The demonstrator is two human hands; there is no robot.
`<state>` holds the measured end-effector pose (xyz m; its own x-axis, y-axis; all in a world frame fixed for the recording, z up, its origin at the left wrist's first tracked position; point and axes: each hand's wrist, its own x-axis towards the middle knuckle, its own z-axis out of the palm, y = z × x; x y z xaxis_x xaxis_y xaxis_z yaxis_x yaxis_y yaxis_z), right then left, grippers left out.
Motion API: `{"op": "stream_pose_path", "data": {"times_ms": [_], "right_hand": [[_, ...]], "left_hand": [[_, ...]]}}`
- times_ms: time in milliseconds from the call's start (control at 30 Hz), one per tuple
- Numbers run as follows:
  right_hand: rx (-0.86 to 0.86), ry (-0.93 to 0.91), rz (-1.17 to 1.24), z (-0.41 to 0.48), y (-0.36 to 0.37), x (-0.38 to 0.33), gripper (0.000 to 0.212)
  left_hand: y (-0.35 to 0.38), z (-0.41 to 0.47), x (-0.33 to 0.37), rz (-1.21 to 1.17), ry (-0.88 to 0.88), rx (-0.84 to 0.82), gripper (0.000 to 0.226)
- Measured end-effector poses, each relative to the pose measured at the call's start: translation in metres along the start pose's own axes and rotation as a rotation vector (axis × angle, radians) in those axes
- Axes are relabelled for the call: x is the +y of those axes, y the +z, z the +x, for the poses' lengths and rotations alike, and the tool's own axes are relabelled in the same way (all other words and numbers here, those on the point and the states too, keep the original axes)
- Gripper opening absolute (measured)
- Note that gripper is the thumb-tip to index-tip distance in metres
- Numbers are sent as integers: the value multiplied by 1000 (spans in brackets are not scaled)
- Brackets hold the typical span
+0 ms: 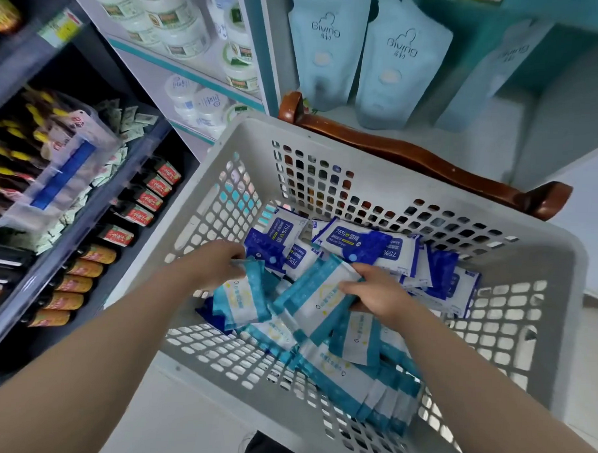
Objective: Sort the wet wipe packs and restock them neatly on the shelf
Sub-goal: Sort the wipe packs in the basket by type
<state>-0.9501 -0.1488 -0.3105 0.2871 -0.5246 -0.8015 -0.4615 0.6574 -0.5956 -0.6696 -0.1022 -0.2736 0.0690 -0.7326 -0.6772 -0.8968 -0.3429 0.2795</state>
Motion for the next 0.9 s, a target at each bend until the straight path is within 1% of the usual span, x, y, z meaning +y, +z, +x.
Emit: {"op": "stream_pose_path", "data": {"times_ms": [67,133,200,300,333,400,433,500,567,600,667,767,900], "right_hand": [[-16,47,-23,-13,-21,-1,20],[-13,95,-110,-24,-41,6,22],[-6,153,-232,-35,-56,15,27],[50,212,-425,-48,-69,28,13],[64,224,-486,-50,-71,31,13],[59,226,-678,-54,-71,34,23],[50,229,-774,-57,-69,34,29],[37,220,-888,-60,-67,35,38],[33,224,-897,-60,-67,41,50],[38,228,-899,-61,-67,43,53],[73,223,-895,-62,-67,47,51],[147,204,-865,-63,-67,50,48],[259,193,-764,-62,-72,48,55]], "left_hand": [[-7,-11,9,-76,-5,33,6],[-12,-22,20,-137,-17,53,4],[-12,-29,33,-184,-38,79,15],[-4,-33,52,-305,-28,93,24],[3,-32,57,-357,-26,78,29],[22,-28,71,-372,-34,26,40],[32,-25,79,-344,-34,-6,39],[52,-17,94,-310,-49,-65,26],[67,-11,105,-330,-82,-104,25],[72,-8,109,-352,-95,-118,30],[80,-3,115,-395,-113,-140,39],[89,1,123,-393,-88,-195,44],[107,4,128,-380,-56,-271,47]]}}
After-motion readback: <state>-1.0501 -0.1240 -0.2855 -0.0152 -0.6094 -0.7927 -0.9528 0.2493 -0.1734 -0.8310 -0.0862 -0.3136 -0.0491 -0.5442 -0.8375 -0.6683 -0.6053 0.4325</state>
